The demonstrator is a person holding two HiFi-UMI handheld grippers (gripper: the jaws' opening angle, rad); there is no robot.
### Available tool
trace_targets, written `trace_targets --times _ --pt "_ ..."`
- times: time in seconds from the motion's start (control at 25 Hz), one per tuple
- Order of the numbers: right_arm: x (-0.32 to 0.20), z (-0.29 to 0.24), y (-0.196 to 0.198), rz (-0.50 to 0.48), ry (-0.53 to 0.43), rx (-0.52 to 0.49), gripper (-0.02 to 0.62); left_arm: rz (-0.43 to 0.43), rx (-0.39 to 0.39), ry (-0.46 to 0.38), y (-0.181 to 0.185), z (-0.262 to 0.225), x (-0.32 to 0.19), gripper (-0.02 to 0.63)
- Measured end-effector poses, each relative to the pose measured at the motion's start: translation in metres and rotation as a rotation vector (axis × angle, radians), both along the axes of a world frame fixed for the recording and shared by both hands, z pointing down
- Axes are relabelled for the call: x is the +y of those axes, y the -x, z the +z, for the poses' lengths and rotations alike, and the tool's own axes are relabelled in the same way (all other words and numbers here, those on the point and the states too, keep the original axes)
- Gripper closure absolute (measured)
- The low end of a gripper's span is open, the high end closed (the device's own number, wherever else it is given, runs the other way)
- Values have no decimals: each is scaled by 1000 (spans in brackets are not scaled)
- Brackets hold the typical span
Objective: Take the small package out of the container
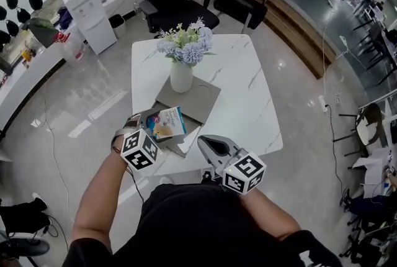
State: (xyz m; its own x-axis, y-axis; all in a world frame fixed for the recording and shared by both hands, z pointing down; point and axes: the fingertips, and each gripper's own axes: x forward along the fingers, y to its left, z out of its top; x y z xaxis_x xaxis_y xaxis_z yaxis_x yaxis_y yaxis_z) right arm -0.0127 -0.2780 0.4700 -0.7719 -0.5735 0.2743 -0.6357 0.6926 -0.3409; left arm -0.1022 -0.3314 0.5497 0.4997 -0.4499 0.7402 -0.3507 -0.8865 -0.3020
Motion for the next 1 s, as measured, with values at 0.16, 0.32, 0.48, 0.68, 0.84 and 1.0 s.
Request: trace_targets --times 0.16,0.32,0.48,0.68,0.84,1.0 --pt "-3 -5 -2 10 -18 3 594 -91 131 8 4 -18 2 207" --pt "-5 -10 -7 29 -33 1 594 -177 259 15 5 -37 5 207" --pt "-9 -18 -11 45 -60 1 594 -256 409 31 5 -59 6 207" --pt "-14 -27 -17 65 -96 12 594 -344 595 56 8 -82 12 207" --pt "-21 -33 -17 73 -103 5 595 -393 681 31 18 -95 16 207" --pt "-20 -38 -13 57 -111 9 594 -467 806 49 24 -105 28 207"
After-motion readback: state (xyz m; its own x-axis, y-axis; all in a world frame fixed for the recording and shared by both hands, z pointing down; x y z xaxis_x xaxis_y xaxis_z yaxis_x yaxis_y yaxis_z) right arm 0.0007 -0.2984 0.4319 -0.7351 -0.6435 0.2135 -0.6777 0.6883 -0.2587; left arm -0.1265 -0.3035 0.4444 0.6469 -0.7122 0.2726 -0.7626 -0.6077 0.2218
